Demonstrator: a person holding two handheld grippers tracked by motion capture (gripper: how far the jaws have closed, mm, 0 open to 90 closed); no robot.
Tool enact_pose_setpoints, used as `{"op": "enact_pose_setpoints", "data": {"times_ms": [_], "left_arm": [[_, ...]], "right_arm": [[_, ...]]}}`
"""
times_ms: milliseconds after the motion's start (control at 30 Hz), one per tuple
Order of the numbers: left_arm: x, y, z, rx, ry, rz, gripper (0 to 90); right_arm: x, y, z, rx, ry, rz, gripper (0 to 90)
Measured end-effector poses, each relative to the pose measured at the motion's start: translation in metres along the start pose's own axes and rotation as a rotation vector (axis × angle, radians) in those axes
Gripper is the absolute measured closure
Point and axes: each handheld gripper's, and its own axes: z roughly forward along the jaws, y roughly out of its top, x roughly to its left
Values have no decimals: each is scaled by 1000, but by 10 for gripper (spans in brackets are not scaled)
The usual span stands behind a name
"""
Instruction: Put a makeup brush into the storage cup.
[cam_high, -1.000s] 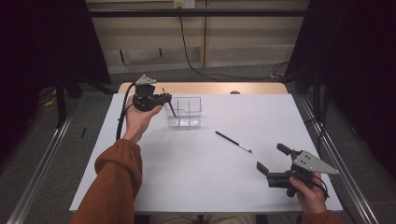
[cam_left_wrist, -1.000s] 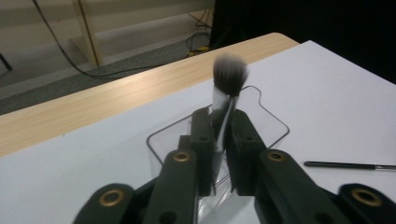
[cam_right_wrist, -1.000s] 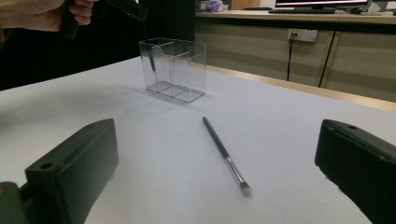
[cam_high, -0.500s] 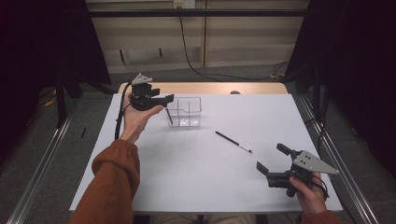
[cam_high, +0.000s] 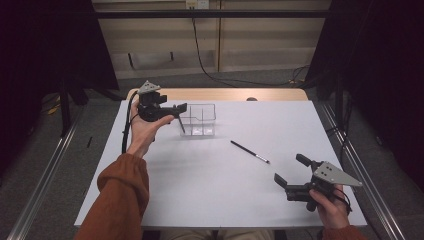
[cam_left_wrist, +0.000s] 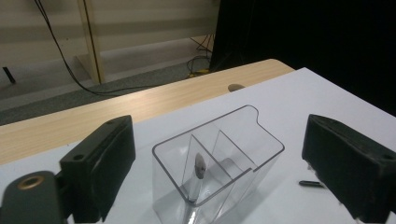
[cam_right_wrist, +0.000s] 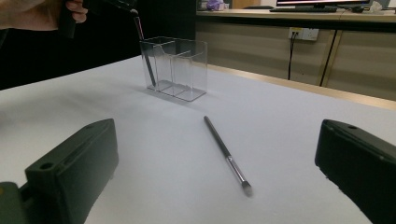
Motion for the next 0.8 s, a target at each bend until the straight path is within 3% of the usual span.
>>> {"op": "enact_pose_setpoints", "data": {"times_ms": [100, 333, 467, 533, 733, 800], "left_arm": [[0, -2, -3, -14, -20, 4, 51], [-2, -1, -13, 2, -6, 22, 41], [-1, -3, -24, -26, -5, 41, 41], [-2, -5, -30, -26, -3, 71, 43], [-8, -10, -45, -49, -8, 78, 40], [-11, -13, -49, -39, 10, 81, 37]], "right_arm": [[0, 0, 0, -1, 0, -1, 0], [0, 0, 0, 0, 0, 0, 0], [0, 0, 0, -1, -1, 0, 0], [0, 0, 0, 1, -2, 1, 0], [0, 0, 1, 2, -4, -4, 0], [0, 0, 1, 3, -2, -1, 0]]}}
